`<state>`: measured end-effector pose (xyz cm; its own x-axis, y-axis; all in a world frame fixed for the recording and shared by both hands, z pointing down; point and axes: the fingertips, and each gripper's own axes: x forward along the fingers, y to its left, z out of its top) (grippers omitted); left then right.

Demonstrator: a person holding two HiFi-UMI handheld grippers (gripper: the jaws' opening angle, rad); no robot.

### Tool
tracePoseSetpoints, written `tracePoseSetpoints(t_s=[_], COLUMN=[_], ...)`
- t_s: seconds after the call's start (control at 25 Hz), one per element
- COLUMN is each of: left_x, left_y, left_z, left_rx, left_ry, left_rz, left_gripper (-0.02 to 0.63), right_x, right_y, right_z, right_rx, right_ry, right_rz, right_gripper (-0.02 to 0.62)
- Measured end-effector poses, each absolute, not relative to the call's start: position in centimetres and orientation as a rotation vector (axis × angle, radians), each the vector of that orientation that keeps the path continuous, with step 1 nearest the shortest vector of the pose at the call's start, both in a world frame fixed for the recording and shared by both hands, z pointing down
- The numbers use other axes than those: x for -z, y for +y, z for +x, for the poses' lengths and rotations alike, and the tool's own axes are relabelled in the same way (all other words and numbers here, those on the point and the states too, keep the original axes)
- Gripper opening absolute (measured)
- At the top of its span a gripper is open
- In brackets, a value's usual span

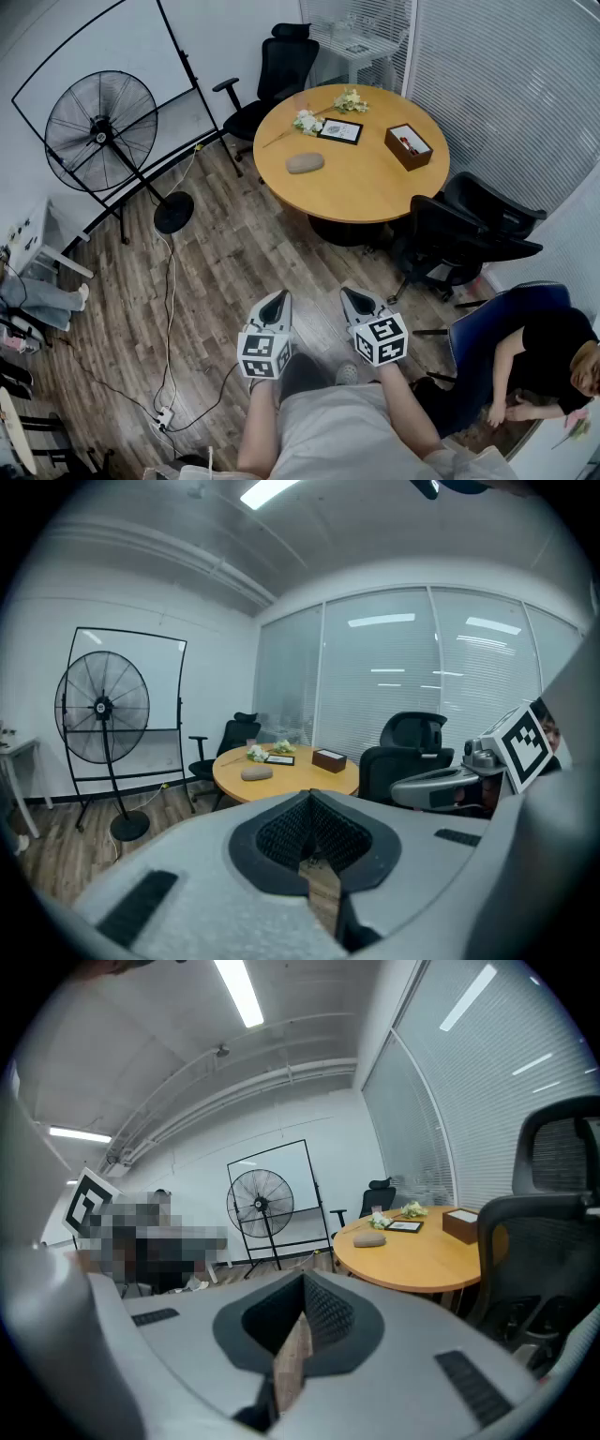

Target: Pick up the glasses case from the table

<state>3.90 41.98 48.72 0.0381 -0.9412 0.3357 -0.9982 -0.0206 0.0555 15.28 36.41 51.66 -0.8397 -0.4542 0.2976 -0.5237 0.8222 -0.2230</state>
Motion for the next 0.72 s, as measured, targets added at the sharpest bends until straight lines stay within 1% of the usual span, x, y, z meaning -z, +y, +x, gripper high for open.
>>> tracePoseSetpoints(t_s=[0.32,0.56,0.6,0.68,0.72], left_x=[-49.0,-48.8,-48.6,-48.6,-48.8], left_y=[43.3,44.1,44.2,44.5,44.7], left_z=[4.1,3.2,3.2,3.4,3.7], left_rx=[-0.304,-0.196,-0.188,-0.186,-0.190], left_ry=[-2.022,-2.062,-2.063,-2.059,-2.056], left_rz=[2.012,1.942,1.938,1.936,1.934], left_gripper=[0.009,0.016,0.026,0.090,0.108], right_x=[-51.7,-52.3,-52.3,-52.6,-52.9], right_y=[37.2,36.9,36.9,36.8,36.8], right_z=[16.1,17.4,17.6,18.1,18.3], right_rx=[-0.453,-0.501,-0.509,-0.539,-0.558], right_ry=[-2.785,-2.770,-2.769,-2.762,-2.757], right_rz=[0.760,0.830,0.835,0.838,0.835], right_gripper=[-0.003,-0.002,-0.001,0.024,0.034])
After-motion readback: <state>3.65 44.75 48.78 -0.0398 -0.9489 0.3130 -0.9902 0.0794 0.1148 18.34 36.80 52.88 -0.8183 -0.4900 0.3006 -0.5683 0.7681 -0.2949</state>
